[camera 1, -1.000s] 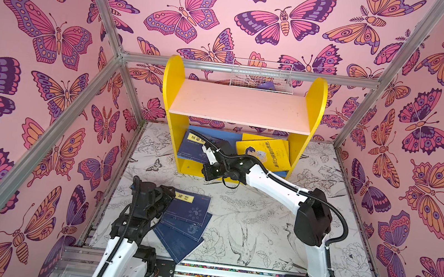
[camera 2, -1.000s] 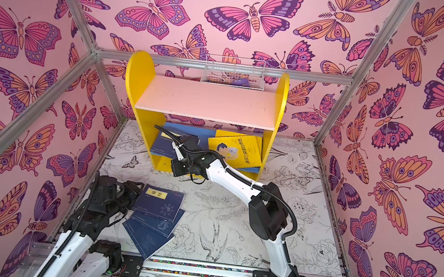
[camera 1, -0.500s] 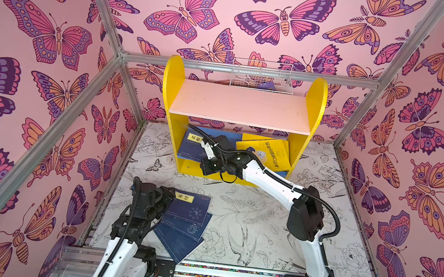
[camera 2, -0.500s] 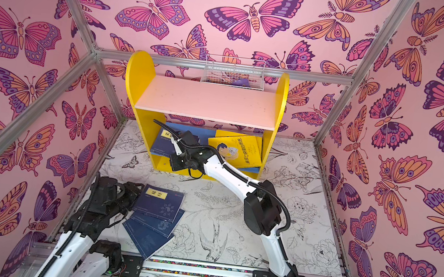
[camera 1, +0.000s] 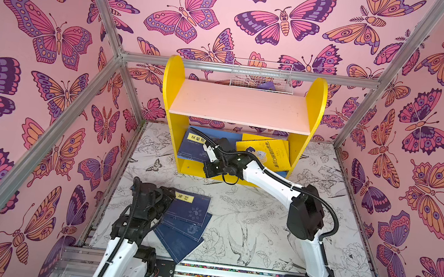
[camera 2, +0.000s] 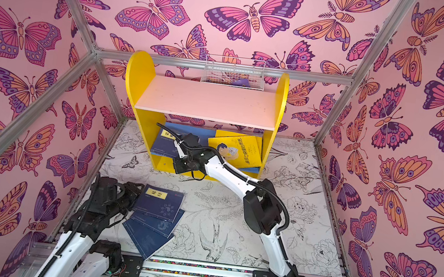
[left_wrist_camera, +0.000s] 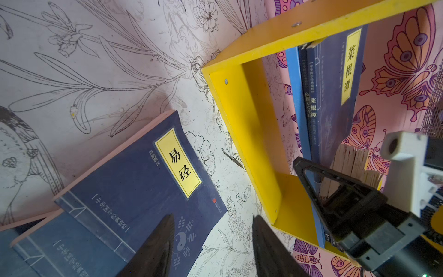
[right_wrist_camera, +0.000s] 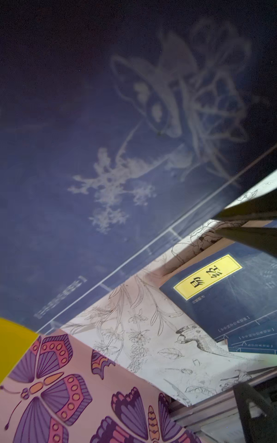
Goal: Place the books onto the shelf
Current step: 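Push the shelved blue books flat and square with the right gripper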
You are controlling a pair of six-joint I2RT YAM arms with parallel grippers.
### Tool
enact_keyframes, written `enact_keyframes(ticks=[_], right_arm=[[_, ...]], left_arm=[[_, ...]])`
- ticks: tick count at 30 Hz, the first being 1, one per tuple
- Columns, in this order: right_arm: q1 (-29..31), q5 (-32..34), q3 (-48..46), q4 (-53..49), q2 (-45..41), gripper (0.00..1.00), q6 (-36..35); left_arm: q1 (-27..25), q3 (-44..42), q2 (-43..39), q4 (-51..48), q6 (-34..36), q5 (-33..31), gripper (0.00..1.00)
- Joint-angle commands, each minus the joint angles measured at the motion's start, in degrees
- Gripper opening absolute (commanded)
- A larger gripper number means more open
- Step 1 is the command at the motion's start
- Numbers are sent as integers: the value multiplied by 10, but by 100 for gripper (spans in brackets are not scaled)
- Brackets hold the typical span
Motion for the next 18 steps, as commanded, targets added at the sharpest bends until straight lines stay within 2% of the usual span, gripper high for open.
enact_keyframes(ticks=[1, 18], right_arm=[[4, 13, -2, 2, -25, 11, -6], [-13, 18, 90, -27, 30, 10, -31]], left_arm=[[-2, -9, -1, 1, -5, 0, 55], [-2, -12, 0, 1, -8, 0, 55]])
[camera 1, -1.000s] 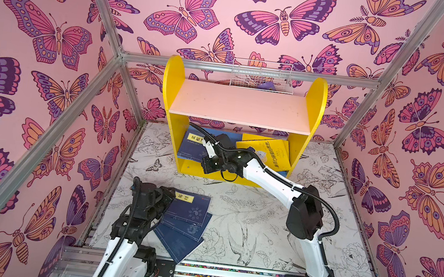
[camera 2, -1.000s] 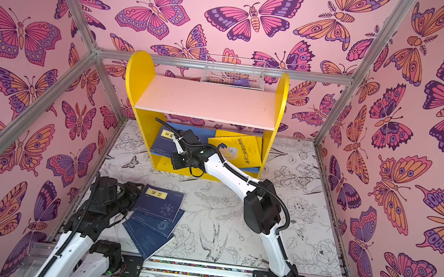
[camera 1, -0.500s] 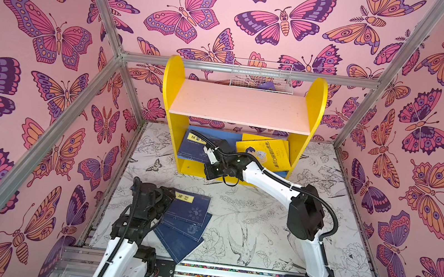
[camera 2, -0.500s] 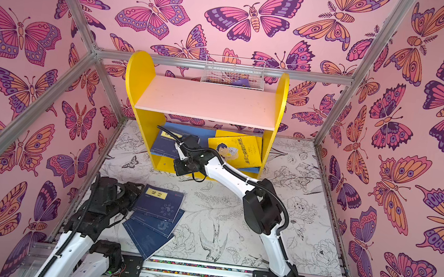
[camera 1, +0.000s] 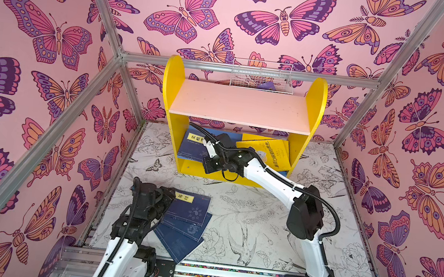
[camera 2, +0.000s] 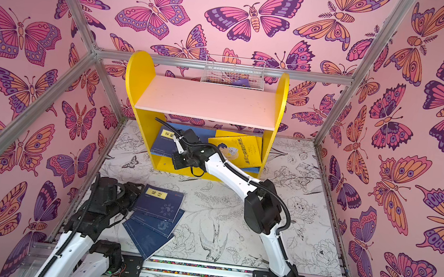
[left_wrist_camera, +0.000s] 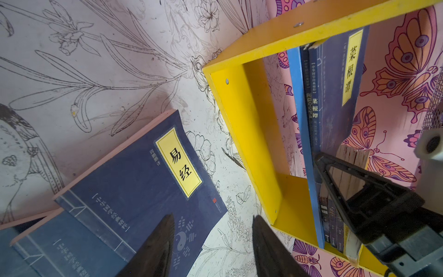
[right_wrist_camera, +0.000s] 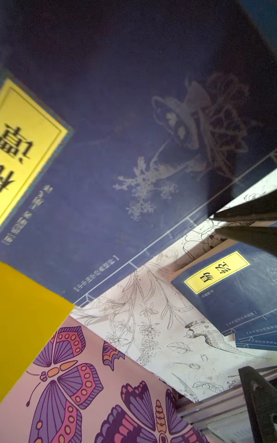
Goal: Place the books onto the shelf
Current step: 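Push the shelved blue books flat and square with the right gripper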
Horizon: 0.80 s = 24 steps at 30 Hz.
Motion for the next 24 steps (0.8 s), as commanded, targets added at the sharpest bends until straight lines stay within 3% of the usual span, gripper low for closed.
enact_keyframes(ticks=[1, 6, 15, 24], right_arm=[[-12, 5, 26, -15, 23, 10, -17], [-14, -6, 33, -23, 24, 8, -23], [-4, -1, -98, 53, -73, 10, -49], [-4, 14, -138, 51, -84, 10, -35]], left_arm=[[-2, -10, -1, 0, -4, -1, 55], [-1, -11, -2, 0, -4, -1, 55], [-2, -11, -1, 1, -2, -1, 55], [-1, -6, 6, 4, -2, -2, 55]])
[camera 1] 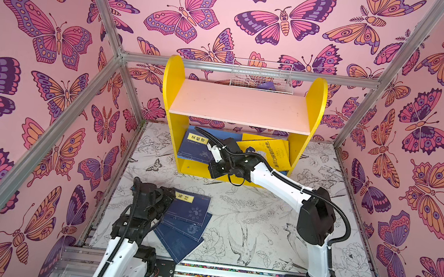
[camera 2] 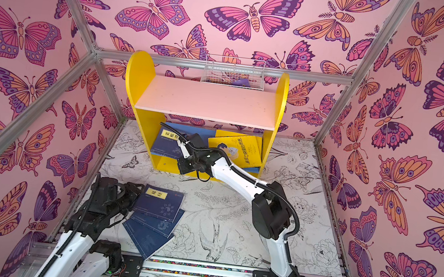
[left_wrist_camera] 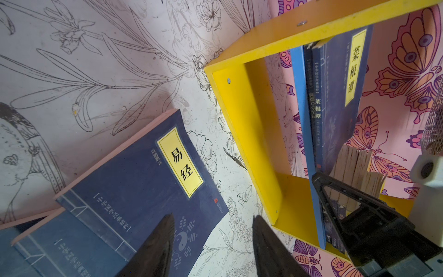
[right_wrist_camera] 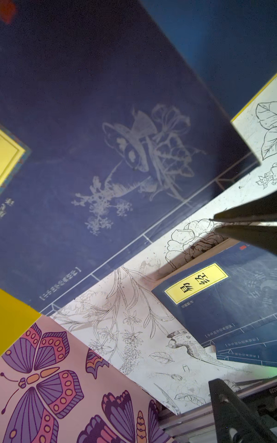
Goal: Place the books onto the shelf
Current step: 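Push the shelved blue books flat and square with the right gripper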
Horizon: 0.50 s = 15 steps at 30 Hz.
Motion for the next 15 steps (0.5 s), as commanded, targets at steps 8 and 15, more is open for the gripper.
enact_keyframes(ticks=[8, 15], right_arm=[[0, 43, 38, -21, 16, 9, -19], [-4, 38, 84, -36, 45, 9, -24]], left_arm=[[-1, -5, 1, 3, -2, 0, 55], [-1, -10, -3, 3, -5, -2, 55]])
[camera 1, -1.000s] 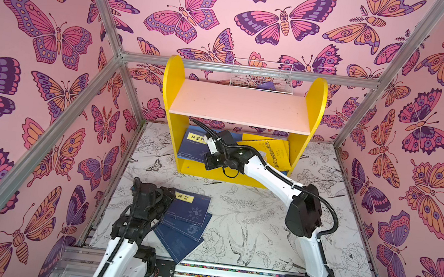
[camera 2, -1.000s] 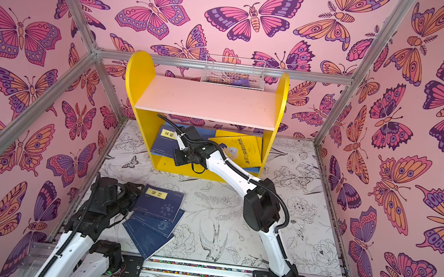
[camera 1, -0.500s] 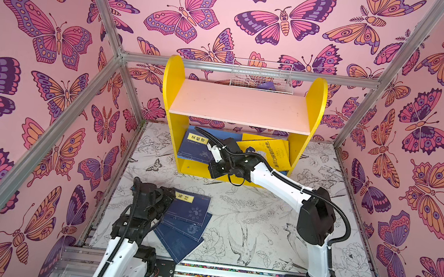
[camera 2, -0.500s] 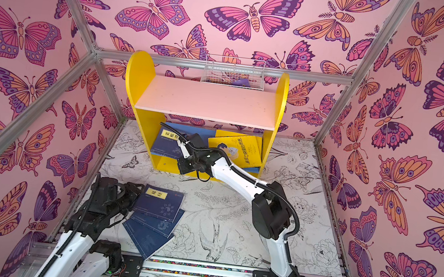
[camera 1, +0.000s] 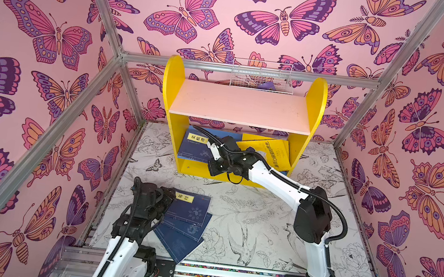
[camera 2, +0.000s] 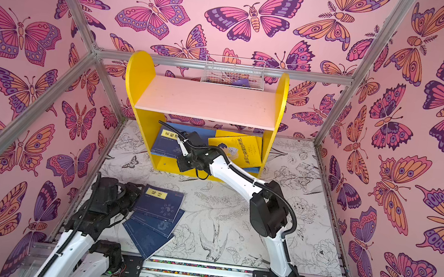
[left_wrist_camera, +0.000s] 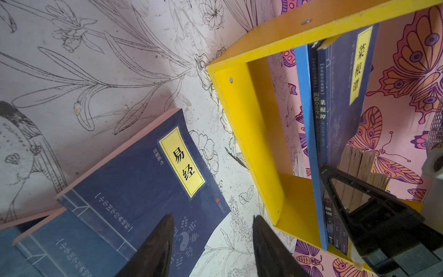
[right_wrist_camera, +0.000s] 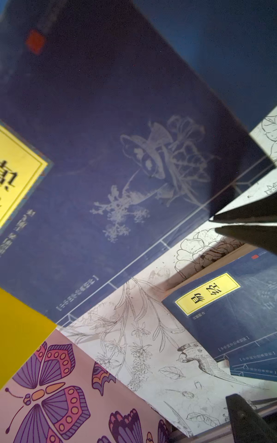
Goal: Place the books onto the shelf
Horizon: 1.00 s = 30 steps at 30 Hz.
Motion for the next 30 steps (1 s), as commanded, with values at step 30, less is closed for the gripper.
enact_keyframes(ticks=[30], right_arm=[[-7, -7, -76, 13, -55, 9, 8]], left_arm=[[-2, -16, -4, 6, -5, 0, 56]])
